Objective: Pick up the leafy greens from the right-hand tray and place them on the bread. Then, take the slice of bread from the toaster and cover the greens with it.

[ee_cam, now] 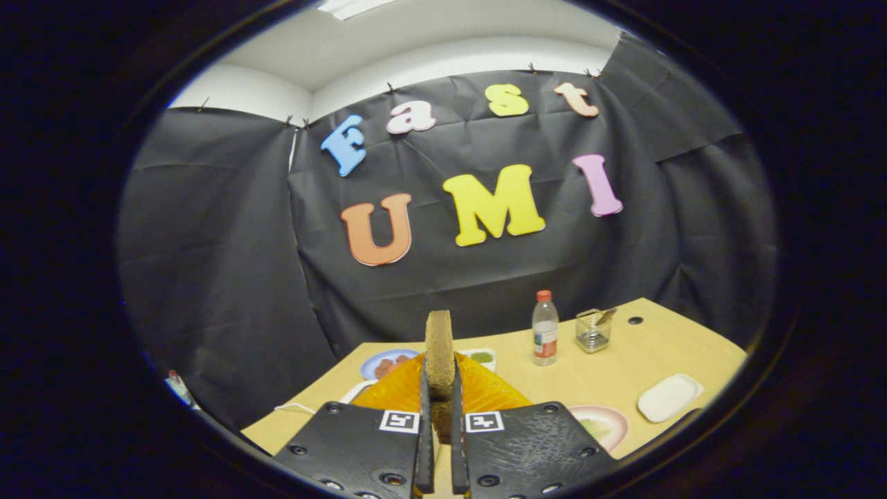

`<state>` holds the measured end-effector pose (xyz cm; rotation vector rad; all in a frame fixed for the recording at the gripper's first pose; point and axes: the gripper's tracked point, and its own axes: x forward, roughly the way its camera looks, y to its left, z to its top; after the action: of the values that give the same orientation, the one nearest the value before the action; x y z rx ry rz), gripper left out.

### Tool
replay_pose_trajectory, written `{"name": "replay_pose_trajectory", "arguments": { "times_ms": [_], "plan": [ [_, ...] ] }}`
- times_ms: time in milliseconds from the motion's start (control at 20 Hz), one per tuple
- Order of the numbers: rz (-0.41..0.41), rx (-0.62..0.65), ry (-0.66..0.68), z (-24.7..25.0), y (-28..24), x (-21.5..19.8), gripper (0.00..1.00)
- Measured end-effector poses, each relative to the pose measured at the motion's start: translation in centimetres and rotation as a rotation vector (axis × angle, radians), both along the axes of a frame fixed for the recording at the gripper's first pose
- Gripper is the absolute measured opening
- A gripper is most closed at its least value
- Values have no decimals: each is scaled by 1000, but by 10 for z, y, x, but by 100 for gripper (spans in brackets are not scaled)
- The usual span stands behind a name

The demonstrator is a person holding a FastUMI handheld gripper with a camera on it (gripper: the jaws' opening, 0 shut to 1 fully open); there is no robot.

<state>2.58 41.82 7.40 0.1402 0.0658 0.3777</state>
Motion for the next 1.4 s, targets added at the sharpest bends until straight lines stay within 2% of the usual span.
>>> {"name": "replay_pose_trajectory", "arguments": {
  "times_ms": [150, 400, 850, 1100, 1200, 1250, 1300, 1350, 1400],
  "plan": [
    [-77, -10, 18, -26, -41, 16, 9],
    [-137, -6, 66, -74, -77, 31, 9],
    [-88, 103, 189, -141, -69, 43, 9],
    [-91, 134, 242, -163, -79, 46, 10],
    [-114, 89, 231, -167, -91, 48, 14],
    [-124, 63, 222, -171, -98, 50, 20],
    [-133, 48, 220, -173, -105, 51, 20],
    [-137, 41, 222, -175, -110, 53, 27],
    [-140, 38, 228, -177, -115, 54, 28]
  ]
}}
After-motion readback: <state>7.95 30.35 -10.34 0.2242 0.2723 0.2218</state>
